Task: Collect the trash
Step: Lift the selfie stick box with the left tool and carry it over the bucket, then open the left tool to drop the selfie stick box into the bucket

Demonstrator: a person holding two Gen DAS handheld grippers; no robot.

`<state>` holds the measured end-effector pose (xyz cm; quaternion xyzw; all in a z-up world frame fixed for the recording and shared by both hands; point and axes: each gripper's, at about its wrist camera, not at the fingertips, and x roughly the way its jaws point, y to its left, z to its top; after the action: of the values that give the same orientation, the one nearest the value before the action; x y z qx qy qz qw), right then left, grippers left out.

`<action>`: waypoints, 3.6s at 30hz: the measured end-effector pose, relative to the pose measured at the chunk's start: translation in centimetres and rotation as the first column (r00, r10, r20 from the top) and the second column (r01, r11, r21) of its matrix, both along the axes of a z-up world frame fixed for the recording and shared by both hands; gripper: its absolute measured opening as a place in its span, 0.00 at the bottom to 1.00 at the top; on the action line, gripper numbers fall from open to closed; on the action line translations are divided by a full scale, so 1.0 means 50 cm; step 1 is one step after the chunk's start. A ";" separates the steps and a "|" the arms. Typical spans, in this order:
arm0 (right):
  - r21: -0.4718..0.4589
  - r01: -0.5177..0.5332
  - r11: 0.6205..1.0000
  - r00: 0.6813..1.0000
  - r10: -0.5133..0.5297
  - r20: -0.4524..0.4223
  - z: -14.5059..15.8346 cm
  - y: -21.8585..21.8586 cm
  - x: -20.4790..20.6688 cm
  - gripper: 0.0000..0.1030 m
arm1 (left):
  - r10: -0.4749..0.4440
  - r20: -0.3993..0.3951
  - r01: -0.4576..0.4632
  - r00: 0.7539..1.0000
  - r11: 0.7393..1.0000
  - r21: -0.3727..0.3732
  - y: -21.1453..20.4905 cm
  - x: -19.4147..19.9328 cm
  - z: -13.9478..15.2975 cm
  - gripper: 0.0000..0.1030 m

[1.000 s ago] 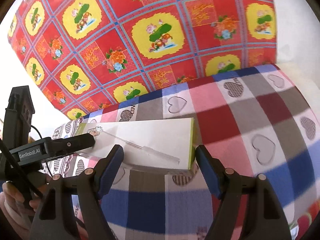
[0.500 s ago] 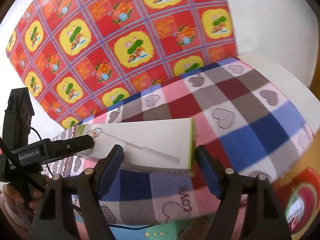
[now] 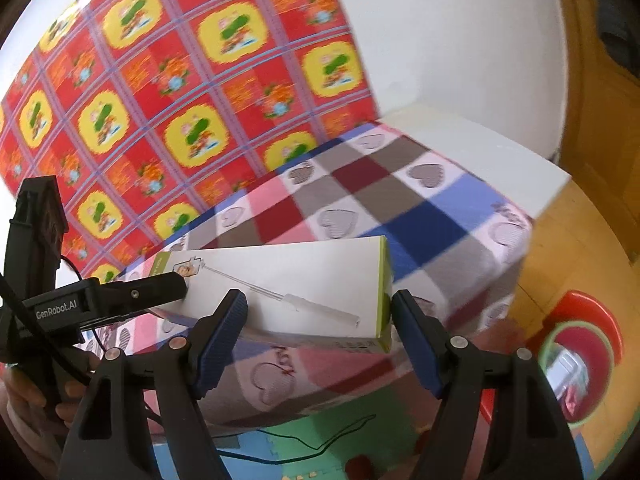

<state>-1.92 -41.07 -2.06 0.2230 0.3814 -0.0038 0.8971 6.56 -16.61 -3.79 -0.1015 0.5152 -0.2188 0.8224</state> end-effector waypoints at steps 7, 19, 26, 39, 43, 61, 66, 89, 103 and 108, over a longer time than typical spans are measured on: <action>-0.004 0.116 0.993 0.993 -0.116 -0.021 -0.013 -0.083 -0.069 0.74 | -0.110 -0.003 0.110 0.994 0.994 0.010 -0.101 -0.022 -0.007 0.90; 0.009 0.293 0.956 0.954 -0.292 -0.069 -0.041 -0.247 -0.198 0.74 | -0.300 -0.021 0.301 0.954 0.953 0.025 -0.322 -0.069 -0.023 0.89; 0.023 0.390 0.921 0.916 -0.385 -0.110 -0.071 -0.347 -0.285 0.74 | -0.403 -0.052 0.404 0.914 0.914 0.031 -0.463 -0.114 -0.054 0.89; 0.046 0.523 0.851 0.835 -0.500 -0.230 -0.190 -0.528 -0.427 0.74 | -0.554 -0.125 0.562 0.823 0.826 0.046 -0.714 -0.204 -0.165 0.89; 0.050 0.543 0.838 0.813 -0.511 -0.278 -0.247 -0.577 -0.447 0.74 | -0.582 -0.139 0.593 0.801 0.804 0.051 -0.777 -0.218 -0.217 0.89; 0.111 0.566 0.817 0.771 -0.477 -0.423 -0.520 -0.734 -0.433 0.73 | -0.599 -0.241 0.629 0.764 0.774 0.069 -0.965 -0.182 -0.493 0.88; 0.086 0.541 0.837 0.764 -0.447 -0.464 -0.584 -0.752 -0.424 0.74 | -0.615 -0.265 0.658 0.742 0.744 0.117 -0.993 -0.171 -0.565 0.86; 0.078 0.477 0.875 0.784 -0.385 -0.487 -0.598 -0.739 -0.425 0.74 | -0.655 -0.317 0.723 0.686 0.663 0.194 -1.020 -0.193 -0.595 0.82; 0.050 0.499 0.865 0.797 -0.434 -0.420 -0.438 -0.670 -0.432 0.74 | -0.719 -0.245 0.760 0.650 0.616 0.208 -0.994 -0.248 -0.454 0.83; 0.024 0.510 0.860 0.800 -0.463 -0.381 -0.363 -0.645 -0.437 0.74 | -0.735 -0.204 0.761 0.647 0.604 0.236 -0.972 -0.262 -0.381 0.83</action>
<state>-23.75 -73.33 -20.20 0.3649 0.4689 -0.2512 0.7641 -6.53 -65.24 -22.85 0.2401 0.5720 -0.4568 0.6376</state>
